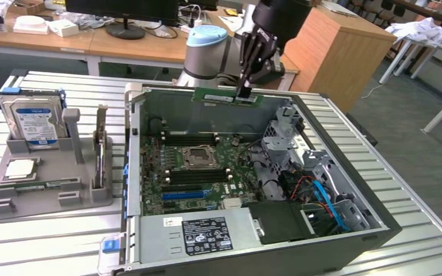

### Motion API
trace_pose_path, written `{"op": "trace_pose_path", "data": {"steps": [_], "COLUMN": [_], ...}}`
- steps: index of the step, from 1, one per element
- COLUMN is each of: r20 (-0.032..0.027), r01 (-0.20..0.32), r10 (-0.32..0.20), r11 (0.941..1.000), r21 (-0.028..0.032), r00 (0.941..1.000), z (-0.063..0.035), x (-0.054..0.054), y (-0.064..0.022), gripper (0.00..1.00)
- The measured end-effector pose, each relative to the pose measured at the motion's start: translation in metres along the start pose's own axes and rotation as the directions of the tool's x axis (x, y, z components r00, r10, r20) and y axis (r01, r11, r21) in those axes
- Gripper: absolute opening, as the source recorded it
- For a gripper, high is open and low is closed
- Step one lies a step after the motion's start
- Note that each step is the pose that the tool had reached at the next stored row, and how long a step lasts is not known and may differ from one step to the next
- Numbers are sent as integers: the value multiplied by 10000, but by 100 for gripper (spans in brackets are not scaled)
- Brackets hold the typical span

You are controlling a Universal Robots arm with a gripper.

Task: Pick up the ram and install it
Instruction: 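Pick up the ram and move it above insertion slot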

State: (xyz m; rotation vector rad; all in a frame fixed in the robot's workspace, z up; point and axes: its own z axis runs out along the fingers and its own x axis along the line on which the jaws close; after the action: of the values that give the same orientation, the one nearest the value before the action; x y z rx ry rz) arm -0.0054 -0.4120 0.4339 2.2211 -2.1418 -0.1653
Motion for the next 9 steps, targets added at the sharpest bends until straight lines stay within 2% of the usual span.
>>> {"op": "trace_pose_path", "data": {"steps": [3, 5, 6, 7, 8, 9], "r20": [-41, -101, -146, -218, -313, -393], "r01": [-5, -12, -17, -25, -32, -38], "r10": [5, 12, 16, 25, 34, 42], "r11": [10000, 10000, 10000, 10000, 10000, 9999], "r21": [-1, -4, -4, -1, 40, 117], "r00": [10000, 9999, 9999, 9998, 9995, 9992], "z": [22, 44, 56, 64, 69, 72], "x": [-133, -225, -269, -310, -339, -363], "y": [-22, -35, -39, -41, -42, -42], "gripper": [12, 12, 12, 12, 12, 12]}}
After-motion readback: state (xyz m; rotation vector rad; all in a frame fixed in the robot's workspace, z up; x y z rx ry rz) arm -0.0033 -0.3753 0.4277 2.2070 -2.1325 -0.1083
